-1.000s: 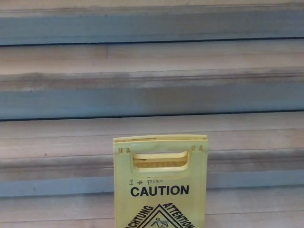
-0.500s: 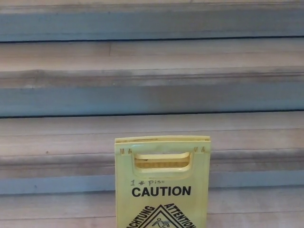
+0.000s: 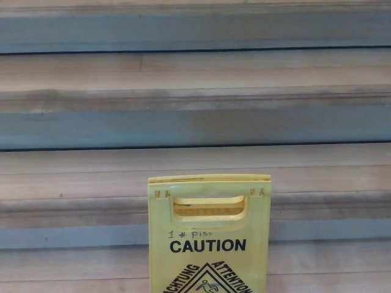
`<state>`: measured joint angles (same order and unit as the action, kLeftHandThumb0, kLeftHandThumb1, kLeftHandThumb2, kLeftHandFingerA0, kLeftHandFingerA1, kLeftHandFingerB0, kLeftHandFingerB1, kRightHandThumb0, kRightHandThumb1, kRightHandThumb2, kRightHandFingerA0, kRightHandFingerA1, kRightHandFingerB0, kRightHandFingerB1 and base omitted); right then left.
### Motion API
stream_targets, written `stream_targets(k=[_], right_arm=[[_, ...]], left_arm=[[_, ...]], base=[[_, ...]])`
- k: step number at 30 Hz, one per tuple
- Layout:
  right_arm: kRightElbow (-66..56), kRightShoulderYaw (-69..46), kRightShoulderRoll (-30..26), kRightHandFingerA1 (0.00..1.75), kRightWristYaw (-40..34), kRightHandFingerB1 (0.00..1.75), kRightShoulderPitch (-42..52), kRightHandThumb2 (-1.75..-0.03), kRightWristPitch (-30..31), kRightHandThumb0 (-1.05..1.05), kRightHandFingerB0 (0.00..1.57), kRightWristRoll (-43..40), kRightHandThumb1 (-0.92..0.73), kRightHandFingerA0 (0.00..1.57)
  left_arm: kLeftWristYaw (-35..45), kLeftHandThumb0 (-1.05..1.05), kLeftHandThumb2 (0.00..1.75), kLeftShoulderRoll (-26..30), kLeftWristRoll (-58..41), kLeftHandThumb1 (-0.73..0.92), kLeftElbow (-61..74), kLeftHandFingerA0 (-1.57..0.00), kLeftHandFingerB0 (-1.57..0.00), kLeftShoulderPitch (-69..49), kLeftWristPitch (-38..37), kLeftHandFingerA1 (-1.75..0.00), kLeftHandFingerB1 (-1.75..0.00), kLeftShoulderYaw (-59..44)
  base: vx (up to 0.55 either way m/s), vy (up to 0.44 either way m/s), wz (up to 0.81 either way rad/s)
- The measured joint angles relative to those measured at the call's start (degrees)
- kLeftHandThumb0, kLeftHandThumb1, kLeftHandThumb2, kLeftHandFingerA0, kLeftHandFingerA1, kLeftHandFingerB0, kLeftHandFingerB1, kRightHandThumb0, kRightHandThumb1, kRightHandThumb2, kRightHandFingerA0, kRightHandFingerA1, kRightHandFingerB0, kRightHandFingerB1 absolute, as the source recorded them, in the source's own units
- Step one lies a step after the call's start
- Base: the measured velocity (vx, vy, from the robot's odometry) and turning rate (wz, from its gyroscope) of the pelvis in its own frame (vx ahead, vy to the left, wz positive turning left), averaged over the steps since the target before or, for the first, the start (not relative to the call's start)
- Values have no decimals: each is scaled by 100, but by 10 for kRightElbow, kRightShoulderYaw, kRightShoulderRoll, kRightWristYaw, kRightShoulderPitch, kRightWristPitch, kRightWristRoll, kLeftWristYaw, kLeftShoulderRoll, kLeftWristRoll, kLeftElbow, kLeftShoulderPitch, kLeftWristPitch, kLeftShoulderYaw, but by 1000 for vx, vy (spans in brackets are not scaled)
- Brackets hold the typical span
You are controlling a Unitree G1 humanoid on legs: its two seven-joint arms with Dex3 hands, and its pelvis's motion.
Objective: The robot uses its right hand to pick up a caution sign board kept on the stair and turn around and walk towards a pillar and place the sign against it
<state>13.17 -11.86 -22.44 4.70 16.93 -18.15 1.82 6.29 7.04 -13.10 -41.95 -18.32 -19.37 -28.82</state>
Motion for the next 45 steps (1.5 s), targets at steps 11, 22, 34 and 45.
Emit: stream_targets(k=[11,22,34,45], right_arm=[[-110,71,-5,51,23,41,-100,-84,67,-75,6,36,-46,14],[-187,189,-4,51,53,42,-220,-82,167,-75,6,99,-44,15],[-167,288,9,51,70,44,-323,-82,221,-76,10,176,-44,12],[-98,384,21,45,74,34,-419,-58,223,-75,13,261,-57,12]], left_arm=[[2,-54,93,3,-6,33,-35,-96,-95,-1,0,-90,-83,0],[11,-50,71,3,-10,41,-72,-106,-102,0,-1,-80,-67,0],[24,-49,68,2,-18,42,-91,-109,-100,-2,-3,-76,-67,-9],[29,-47,63,0,-18,45,-122,-113,-101,6,-12,-73,-66,-11]], base=[[-1,0,-1],[0,0,0],[0,0,0],[0,0,0]])
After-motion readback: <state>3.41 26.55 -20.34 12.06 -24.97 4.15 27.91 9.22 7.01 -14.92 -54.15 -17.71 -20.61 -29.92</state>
